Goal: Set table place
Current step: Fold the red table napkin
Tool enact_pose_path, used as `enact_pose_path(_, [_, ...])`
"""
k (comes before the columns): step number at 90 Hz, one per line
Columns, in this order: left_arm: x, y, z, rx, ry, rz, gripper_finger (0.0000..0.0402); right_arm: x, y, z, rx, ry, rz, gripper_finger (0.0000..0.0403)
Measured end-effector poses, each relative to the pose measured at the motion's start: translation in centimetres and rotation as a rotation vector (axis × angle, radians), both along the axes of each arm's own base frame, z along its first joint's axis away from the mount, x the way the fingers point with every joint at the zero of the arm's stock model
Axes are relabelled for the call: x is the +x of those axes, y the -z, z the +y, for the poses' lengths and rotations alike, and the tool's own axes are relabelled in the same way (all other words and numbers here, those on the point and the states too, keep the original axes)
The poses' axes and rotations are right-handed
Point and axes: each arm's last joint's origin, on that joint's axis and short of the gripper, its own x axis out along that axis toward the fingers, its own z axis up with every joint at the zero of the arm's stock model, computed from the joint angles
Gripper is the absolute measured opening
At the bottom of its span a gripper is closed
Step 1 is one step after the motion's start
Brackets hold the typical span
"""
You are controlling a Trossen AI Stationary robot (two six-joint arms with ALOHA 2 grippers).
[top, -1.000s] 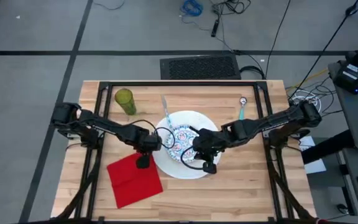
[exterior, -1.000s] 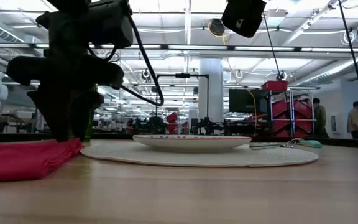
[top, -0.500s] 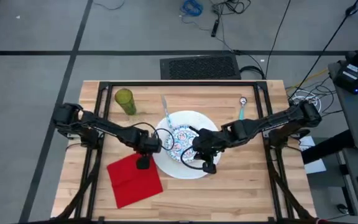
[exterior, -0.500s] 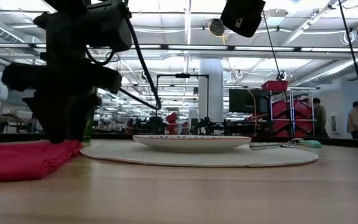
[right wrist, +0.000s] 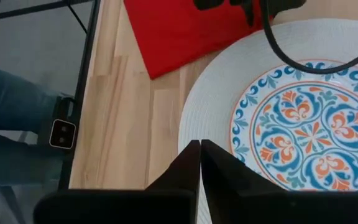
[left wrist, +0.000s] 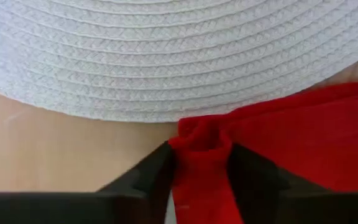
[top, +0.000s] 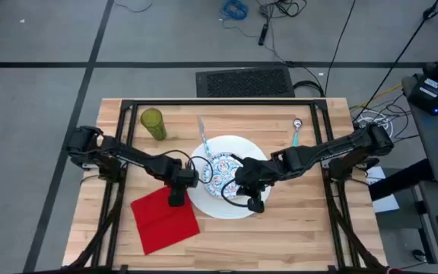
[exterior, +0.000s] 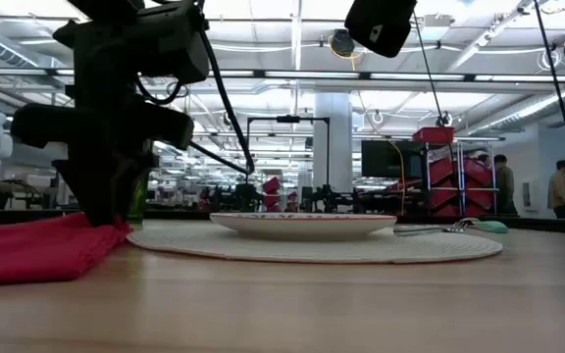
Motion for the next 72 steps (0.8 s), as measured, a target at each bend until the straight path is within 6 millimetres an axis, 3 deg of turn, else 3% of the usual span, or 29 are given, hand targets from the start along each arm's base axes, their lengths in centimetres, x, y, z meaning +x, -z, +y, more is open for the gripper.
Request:
enact_pose_path(23, [0.2, 0.3, -0.3, -0.051, 0.01, 0.005, 0.0009, 0.0, 0.0, 0.0, 0.0, 0.0, 0.0, 0.0])
enact_pose_path(50, [-0.6, -0.3, -0.4, -0.113, 0.016, 0.06, 0.0003, 0.0, 0.0, 0.0, -0.002, -0.002, 0.0, 0.0])
enact_pose_path(72, [-1.5, -3.3, -0.4, -0.158, 0.023, 0.061, 0.0001, 0.0, 0.0, 0.0, -0.009, -0.01, -0.002, 0.0])
